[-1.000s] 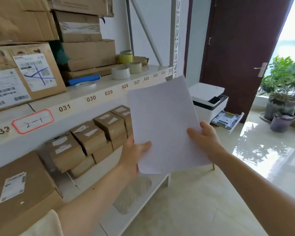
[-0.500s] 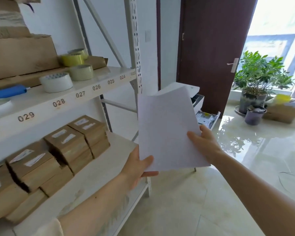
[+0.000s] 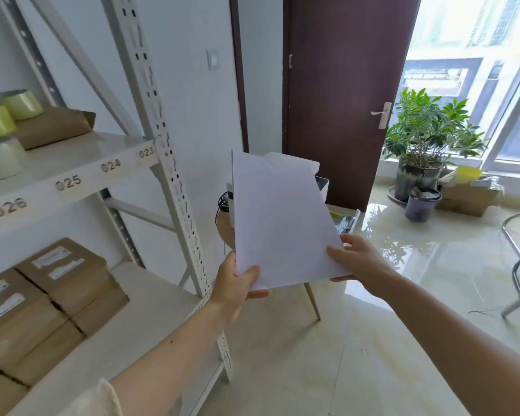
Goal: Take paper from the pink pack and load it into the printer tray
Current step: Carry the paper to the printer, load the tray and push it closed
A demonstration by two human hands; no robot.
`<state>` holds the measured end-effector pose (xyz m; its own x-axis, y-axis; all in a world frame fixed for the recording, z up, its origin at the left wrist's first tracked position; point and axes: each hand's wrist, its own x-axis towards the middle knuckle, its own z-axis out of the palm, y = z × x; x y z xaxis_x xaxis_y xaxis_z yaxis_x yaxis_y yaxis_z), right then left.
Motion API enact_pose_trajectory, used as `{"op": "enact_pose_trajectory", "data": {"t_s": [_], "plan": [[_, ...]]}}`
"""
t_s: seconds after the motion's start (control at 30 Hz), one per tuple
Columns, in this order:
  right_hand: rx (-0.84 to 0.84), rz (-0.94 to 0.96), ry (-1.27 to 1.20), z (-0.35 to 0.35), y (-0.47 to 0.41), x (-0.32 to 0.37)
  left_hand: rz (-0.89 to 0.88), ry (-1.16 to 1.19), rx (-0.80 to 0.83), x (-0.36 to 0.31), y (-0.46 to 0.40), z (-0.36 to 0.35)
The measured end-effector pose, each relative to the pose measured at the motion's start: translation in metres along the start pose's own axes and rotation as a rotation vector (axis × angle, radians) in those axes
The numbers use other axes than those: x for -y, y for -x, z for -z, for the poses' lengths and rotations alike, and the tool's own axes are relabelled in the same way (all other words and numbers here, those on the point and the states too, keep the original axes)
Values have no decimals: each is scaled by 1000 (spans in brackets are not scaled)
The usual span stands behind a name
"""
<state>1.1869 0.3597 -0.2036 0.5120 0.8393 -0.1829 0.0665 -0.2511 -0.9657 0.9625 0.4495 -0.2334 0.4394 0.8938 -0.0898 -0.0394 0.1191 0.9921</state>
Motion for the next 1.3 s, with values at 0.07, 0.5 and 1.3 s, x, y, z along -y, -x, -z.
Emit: {"op": "enact_pose_trajectory", "data": {"t_s": [0.07,0.5,1.3], "plan": [[-30,21,3,10,-29,5,-11,2,17,-1,-31,-12],[-92,57,12,74,-193,22,-32,-43,66,-8,-214,-84],[168,-6,180,244,-474,-29,141,91,-150,62,-393,-281]]}}
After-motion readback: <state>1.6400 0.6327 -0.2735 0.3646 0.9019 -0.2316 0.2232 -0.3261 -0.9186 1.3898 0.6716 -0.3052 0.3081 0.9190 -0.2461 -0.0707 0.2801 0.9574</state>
